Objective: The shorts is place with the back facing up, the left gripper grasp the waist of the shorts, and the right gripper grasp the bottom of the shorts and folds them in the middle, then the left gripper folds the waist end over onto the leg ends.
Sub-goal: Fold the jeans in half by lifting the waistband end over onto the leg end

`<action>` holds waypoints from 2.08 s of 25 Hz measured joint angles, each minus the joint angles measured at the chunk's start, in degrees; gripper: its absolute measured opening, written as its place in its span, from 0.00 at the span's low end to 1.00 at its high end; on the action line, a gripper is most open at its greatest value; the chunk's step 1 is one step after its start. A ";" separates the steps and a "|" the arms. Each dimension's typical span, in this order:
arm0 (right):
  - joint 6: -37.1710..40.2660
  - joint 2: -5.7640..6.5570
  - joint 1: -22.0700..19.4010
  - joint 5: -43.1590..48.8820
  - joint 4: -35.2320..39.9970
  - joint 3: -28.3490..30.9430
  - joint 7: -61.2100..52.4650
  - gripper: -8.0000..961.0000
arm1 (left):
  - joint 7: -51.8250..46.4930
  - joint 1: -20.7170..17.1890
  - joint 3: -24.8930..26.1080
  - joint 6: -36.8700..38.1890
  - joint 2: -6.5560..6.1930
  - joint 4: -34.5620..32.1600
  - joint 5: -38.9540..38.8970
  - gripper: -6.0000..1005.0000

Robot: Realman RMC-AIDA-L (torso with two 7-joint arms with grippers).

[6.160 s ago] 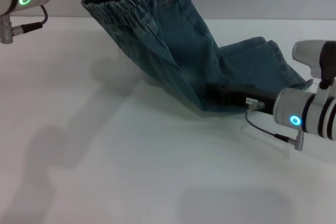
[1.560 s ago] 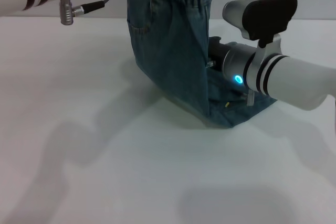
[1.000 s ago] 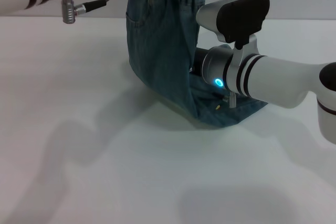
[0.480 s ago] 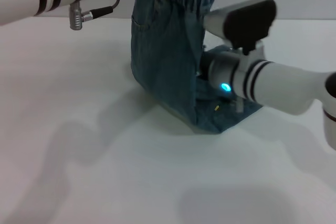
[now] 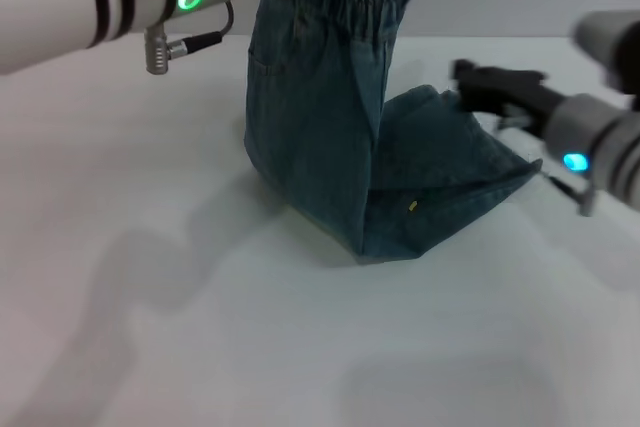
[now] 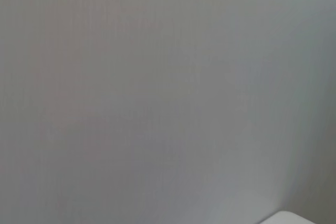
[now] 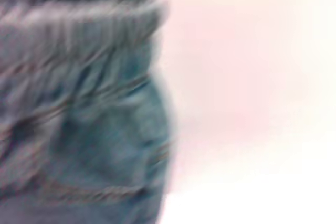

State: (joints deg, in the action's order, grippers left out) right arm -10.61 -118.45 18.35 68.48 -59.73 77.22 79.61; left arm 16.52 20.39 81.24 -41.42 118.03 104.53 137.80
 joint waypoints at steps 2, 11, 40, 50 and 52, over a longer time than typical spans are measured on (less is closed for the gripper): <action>-1.16 -0.08 -3.88 1.87 -3.04 3.77 -0.01 0.01 | 0.00 0.12 -0.70 1.06 0.05 -0.89 0.00 0.05; -6.69 -0.37 -15.01 4.45 -9.87 15.98 0.05 0.01 | -0.03 0.49 -7.88 12.20 0.20 -8.55 -1.05 0.05; -15.93 -0.28 -17.43 7.57 -10.96 23.58 -0.59 0.01 | -2.19 3.35 -22.41 37.80 0.30 -26.39 -7.81 0.09; -17.59 -0.36 -17.07 7.57 -10.71 24.18 -0.77 0.01 | -2.23 6.29 -25.02 38.29 0.42 -28.76 -8.36 0.22; -18.57 -0.39 -17.13 7.57 -10.49 24.43 -0.76 0.01 | -2.19 5.72 -25.27 39.21 0.34 -28.60 -8.52 0.25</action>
State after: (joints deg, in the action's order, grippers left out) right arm -29.18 -118.84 1.22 76.05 -70.22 101.65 78.84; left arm 14.33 26.11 55.97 -2.21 118.38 75.94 129.28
